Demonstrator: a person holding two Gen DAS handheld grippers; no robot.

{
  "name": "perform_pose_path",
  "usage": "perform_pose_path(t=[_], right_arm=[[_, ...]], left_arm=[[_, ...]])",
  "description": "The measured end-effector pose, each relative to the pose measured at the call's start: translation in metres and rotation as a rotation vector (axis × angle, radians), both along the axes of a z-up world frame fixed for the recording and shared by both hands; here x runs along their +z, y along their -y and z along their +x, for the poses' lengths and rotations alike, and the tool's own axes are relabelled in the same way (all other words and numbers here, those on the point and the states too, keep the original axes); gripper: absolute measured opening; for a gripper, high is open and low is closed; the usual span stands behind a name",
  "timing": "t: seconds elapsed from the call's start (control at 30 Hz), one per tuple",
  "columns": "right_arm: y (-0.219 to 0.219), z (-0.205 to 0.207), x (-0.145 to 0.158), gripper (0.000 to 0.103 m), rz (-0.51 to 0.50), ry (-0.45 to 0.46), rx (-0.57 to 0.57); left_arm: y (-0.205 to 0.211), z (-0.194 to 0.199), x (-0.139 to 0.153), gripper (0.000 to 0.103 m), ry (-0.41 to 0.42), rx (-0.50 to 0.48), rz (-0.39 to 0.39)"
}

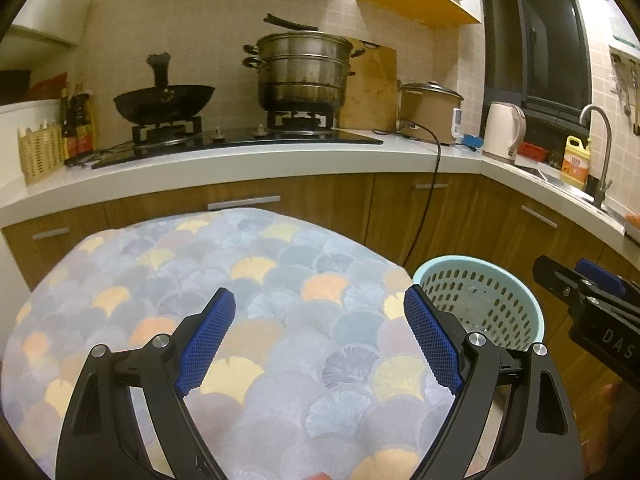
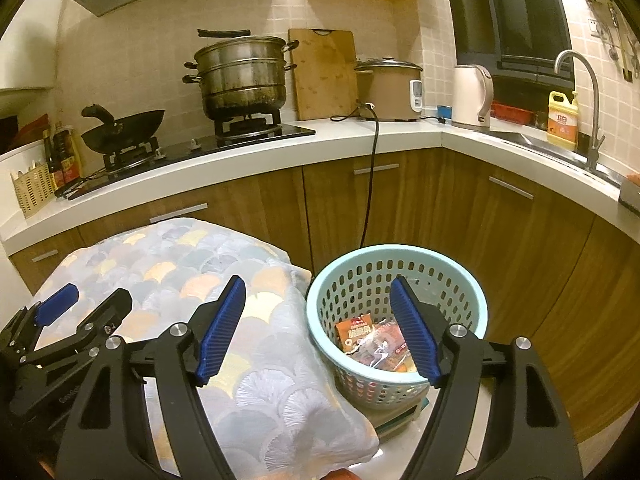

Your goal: Collect trash

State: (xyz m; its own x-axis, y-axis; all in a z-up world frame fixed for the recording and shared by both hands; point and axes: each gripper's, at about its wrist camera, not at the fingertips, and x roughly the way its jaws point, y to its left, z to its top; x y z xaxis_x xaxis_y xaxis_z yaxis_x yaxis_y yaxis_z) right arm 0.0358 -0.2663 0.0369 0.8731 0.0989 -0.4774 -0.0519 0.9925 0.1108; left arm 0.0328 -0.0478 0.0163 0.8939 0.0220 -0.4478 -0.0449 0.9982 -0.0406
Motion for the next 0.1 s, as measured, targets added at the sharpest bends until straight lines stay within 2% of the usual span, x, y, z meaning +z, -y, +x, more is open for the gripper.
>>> perform_pose_path(t=[0.1], right_arm=[[-0.0053, -0.0027, 0.0026, 0.071, -0.003, 0.004, 0.005]], left_arm=[[-0.0029, -0.0063, 0.0007, 0.084, -0.004, 0.016, 0.017]])
